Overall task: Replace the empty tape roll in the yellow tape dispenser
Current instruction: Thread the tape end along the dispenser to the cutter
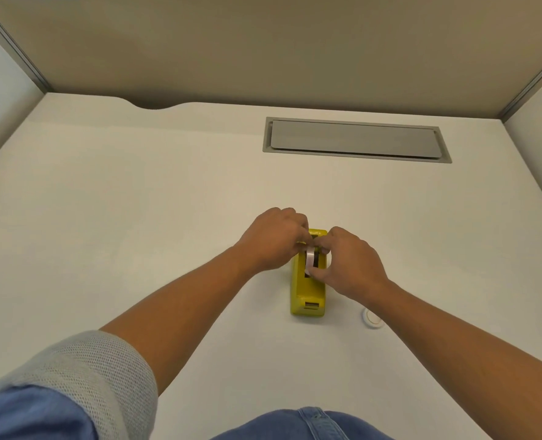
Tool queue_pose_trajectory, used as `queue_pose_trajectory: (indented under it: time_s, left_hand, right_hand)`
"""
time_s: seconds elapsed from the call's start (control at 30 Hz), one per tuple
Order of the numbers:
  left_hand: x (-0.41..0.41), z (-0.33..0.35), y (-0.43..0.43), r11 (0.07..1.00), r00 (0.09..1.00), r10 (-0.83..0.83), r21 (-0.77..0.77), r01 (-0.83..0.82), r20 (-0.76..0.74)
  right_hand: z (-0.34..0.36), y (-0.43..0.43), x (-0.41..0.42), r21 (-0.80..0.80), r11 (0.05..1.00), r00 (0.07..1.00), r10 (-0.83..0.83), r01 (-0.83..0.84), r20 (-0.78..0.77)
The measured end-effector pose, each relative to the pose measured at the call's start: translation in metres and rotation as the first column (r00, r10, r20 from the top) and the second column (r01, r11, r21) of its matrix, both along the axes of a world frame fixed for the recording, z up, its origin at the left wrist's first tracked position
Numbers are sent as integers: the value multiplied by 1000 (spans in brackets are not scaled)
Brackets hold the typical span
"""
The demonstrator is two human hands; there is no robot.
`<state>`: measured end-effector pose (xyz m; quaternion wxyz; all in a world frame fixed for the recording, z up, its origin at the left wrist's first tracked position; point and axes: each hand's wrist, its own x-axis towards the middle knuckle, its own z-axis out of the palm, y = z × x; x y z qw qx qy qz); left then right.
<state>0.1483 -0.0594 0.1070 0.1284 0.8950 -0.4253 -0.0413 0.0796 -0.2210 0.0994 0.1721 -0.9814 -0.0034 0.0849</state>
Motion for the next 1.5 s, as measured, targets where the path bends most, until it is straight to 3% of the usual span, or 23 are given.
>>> queue_pose_trajectory:
  time_s: [0.17,0.37,0.57,0.7,0.87,1.1,1.27,1.33,1.5]
  left_hand:
    - [7,1,0,979,972,-197,71,189,127]
    - [11,7,-2,911,871,-411,149,384,270]
    - [18,7,-3,889,858,-457,136,437,235]
    - [17,3,-6,923,909,-384,76,377,163]
    - [7,2,-13,993,992,-103,51,107,-66]
    - [-2,-1,-19,987,948,157,35,-154,-278]
    - [-6,-6,-21,933,872,325,-29,-360,-366]
    - [-4,-7,-17,934,884,328,-28,-357,-333]
    - [5,-3,-3,993,970,114,59,-104,-214]
  right_hand:
    - [-2,-2,1,8,1000,1000,1,-1,-8]
    - [-3,-4,2,26,1000,1000,-11,12,-14]
    - [-5,-4,3,21,1000,1000,9,-8,-17]
    - [-8,-7,5,32,999,1000,4,-3,-27]
    - [-6,-8,7,43,999,999,25,-24,-23]
    - [-7,-8,4,38,997,998,64,-65,20]
    - [-7,-8,4,-16,994,993,107,-107,43]
    - [-6,-8,5,-20,994,994,107,-106,31]
    - [-2,-8,6,-9,995,995,97,-97,10]
